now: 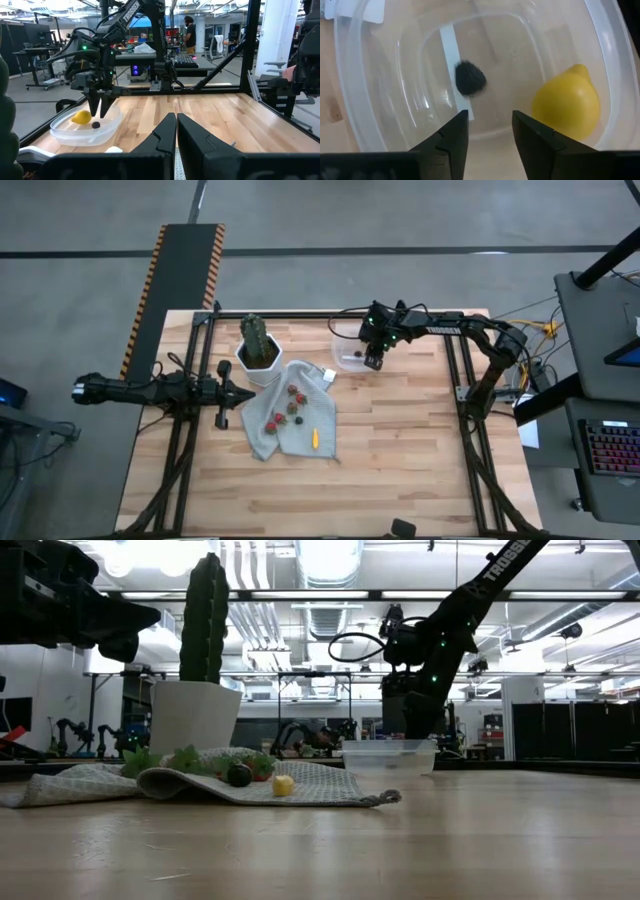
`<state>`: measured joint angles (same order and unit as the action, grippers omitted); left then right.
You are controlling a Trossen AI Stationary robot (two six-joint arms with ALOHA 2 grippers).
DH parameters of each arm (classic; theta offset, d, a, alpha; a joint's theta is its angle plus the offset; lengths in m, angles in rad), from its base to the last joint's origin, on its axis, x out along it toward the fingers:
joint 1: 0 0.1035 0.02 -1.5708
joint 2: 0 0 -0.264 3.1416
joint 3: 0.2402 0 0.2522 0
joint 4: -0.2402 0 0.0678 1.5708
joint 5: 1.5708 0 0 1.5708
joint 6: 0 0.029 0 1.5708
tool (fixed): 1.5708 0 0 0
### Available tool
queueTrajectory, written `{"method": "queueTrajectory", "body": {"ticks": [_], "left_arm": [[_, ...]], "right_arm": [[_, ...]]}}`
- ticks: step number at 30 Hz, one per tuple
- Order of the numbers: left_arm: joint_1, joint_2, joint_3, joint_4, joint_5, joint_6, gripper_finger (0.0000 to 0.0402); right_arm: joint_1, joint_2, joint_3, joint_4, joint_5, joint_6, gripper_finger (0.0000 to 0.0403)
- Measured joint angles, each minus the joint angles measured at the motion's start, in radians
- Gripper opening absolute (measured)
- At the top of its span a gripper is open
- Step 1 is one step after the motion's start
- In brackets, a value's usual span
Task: Pick and placing Produce into tupperware
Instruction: Put the yellow corn into the transparent bin
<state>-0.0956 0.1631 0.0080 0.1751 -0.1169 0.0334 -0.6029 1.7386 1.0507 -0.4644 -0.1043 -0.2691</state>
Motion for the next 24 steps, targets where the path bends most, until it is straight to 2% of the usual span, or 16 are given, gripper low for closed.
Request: {"method": "queueTrajectory", "body": {"ticks": [12,20,24], "left_arm": [[0.000,0.000,0.000,0.000,0.000,0.000,0.0000],[0.000,0.000,0.000,0.000,0.000,0.000,0.0000],[0.000,0.000,0.000,0.000,0.000,0.000,0.0000]], "right_arm": [[0.001,-0.050,0.022,-0.004,-0.012,0.037,0.0132],[0.054,-0.190,0.023,0.003,-0.214,0.068,0.0123],[0.135,-0.278,0.023,0.016,-0.239,0.068,0.0123]]}}
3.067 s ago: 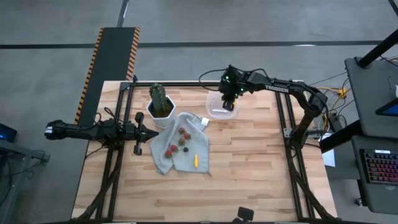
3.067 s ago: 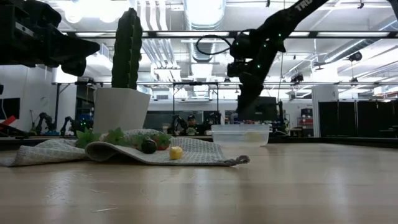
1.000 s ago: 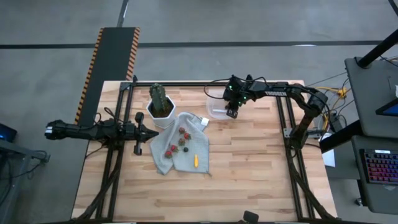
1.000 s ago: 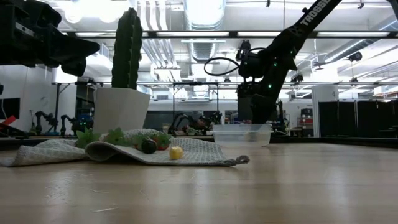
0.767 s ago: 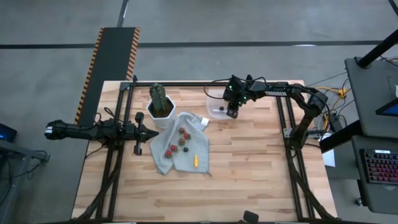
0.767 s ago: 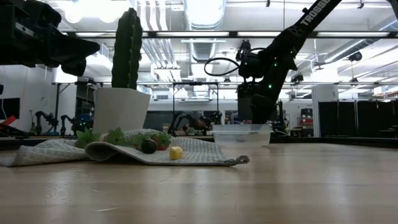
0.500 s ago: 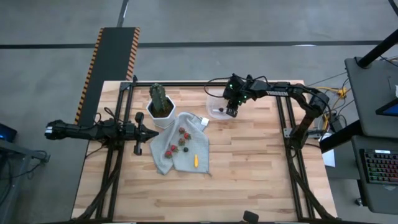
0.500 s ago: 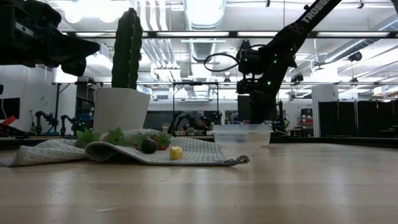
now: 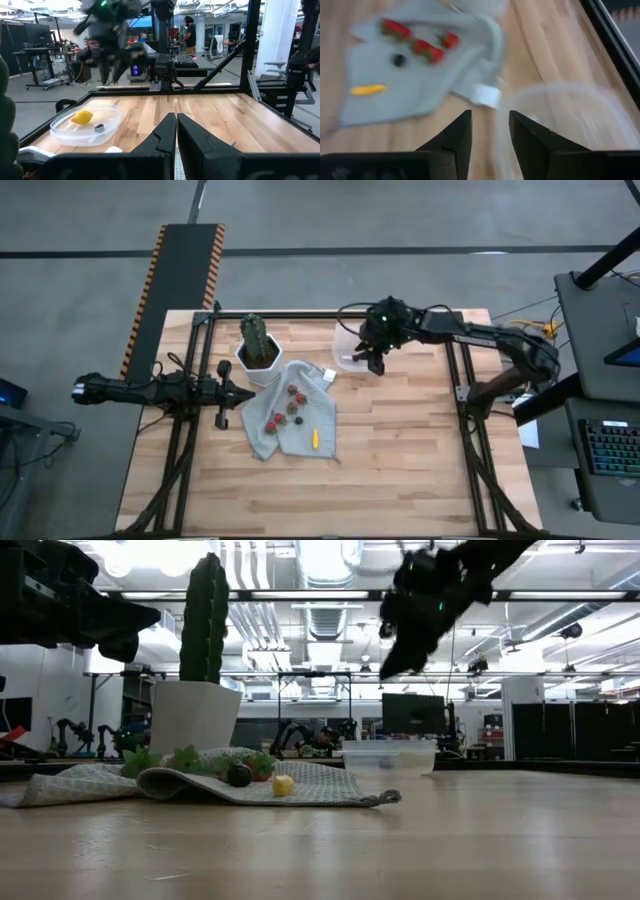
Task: Pick and placing Produce into tupperware
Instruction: Put the yellow corn into the transparent bin
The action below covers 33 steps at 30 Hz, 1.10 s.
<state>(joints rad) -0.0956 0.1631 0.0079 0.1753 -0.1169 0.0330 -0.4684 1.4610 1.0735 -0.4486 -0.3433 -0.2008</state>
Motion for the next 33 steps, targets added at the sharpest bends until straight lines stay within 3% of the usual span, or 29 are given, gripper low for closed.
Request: {"method": "queueTrajectory", "body": {"ticks": [8,15,22,33], "left_arm": [[0.000,0.000,0.000,0.000,0.000,0.000,0.0000],[0.000,0.000,0.000,0.000,0.000,0.000,0.0000],[0.000,-0.001,0.000,0.000,0.000,0.000,0.0000],[0.000,-0.002,0.000,0.002,0.000,0.000,0.0000]], "right_arm": [[0.226,-0.138,-0.001,0.078,-0.003,0.018,0.0118],[0.427,-0.149,-0.001,0.149,0.000,-0.043,0.0123],[0.540,-0.047,-0.002,0.221,0.004,-0.161,0.0118],[0.555,0.162,-0.002,0.343,0.007,-0.184,0.0113]]}}
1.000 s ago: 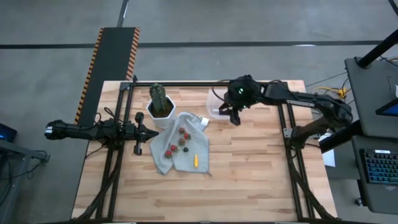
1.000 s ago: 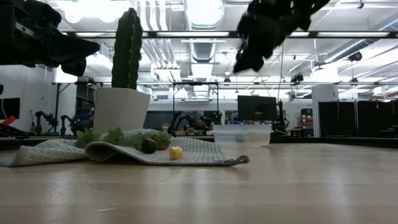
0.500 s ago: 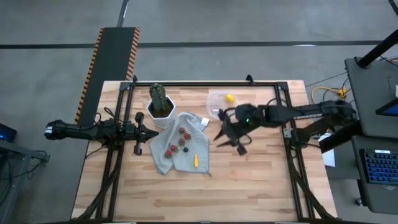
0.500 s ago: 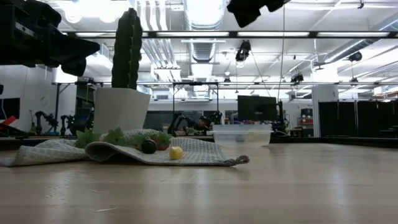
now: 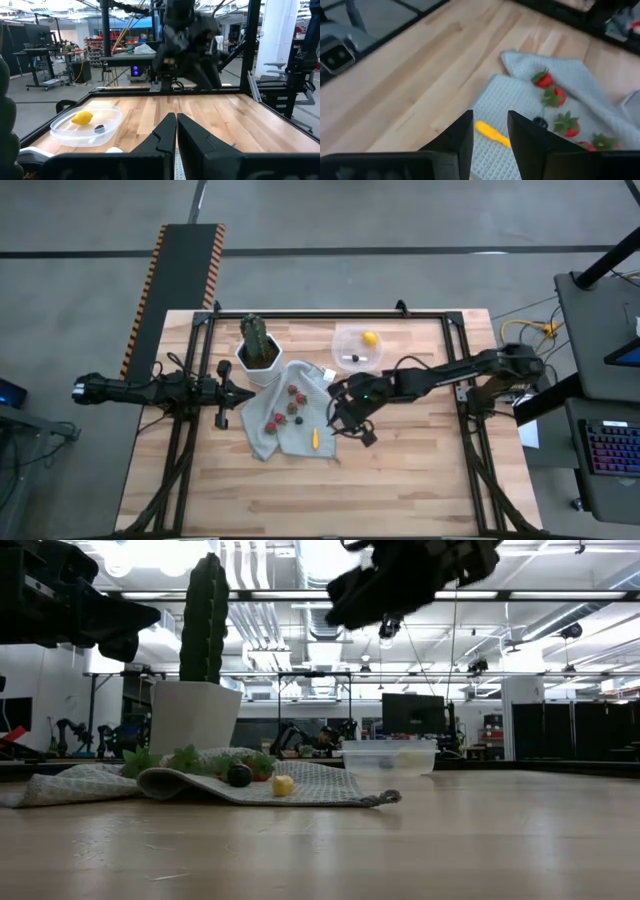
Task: Pick and placing Produce into tupperware
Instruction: Put the yellow corn into the transparent bin
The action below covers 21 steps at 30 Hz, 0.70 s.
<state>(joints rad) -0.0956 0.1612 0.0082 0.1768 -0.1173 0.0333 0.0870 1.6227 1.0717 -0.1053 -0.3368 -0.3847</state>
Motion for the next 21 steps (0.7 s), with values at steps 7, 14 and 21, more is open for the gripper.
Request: {"method": "queueTrajectory", "body": {"ticks": [7,14,21], "left_arm": [[0.000,0.002,0.000,0.000,0.000,0.000,0.0000],[0.000,0.001,0.000,0.000,0.000,0.000,0.0000],[0.000,0.002,0.000,-0.002,0.000,0.000,0.0000]], "right_arm": [[0.013,0.100,0.068,-0.004,0.001,-0.081,0.0129],[0.042,0.174,0.166,-0.072,0.036,-0.199,0.0159],[0.071,0.275,0.276,-0.189,0.135,-0.291,0.0173]]}}
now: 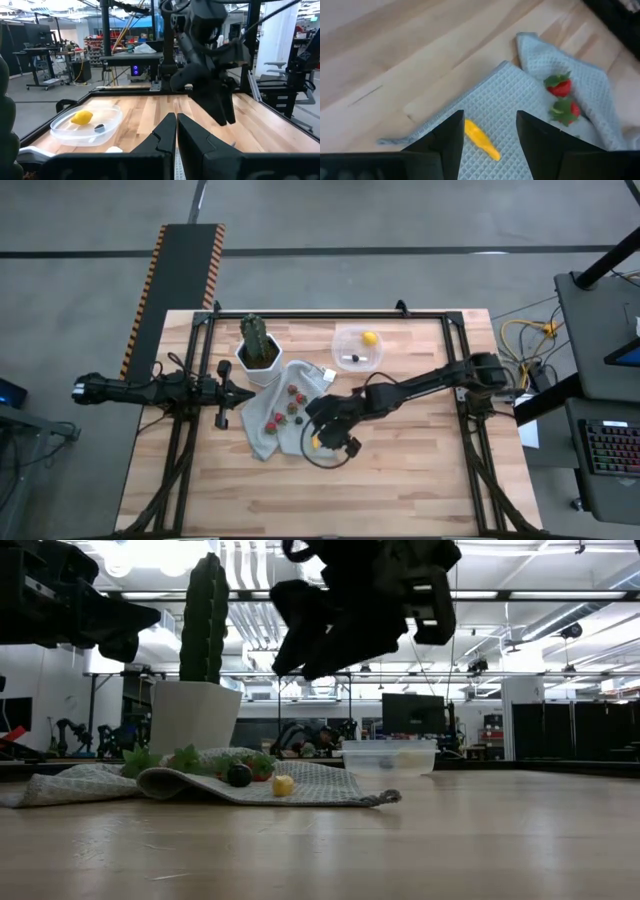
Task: Pick and placing Produce into tupperware
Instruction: Put the yellow corn into the transparent bin
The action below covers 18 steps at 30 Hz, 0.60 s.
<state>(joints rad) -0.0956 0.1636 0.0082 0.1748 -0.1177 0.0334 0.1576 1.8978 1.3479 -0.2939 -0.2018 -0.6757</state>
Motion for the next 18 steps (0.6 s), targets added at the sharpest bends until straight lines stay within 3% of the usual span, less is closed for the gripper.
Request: {"method": "queueTrajectory", "body": {"ticks": [18], "left_arm": [[0.000,-0.001,0.000,0.001,0.000,0.000,0.0000]], "right_arm": [[0.002,0.247,0.250,-0.299,0.083,-0.068,0.0143]]}}
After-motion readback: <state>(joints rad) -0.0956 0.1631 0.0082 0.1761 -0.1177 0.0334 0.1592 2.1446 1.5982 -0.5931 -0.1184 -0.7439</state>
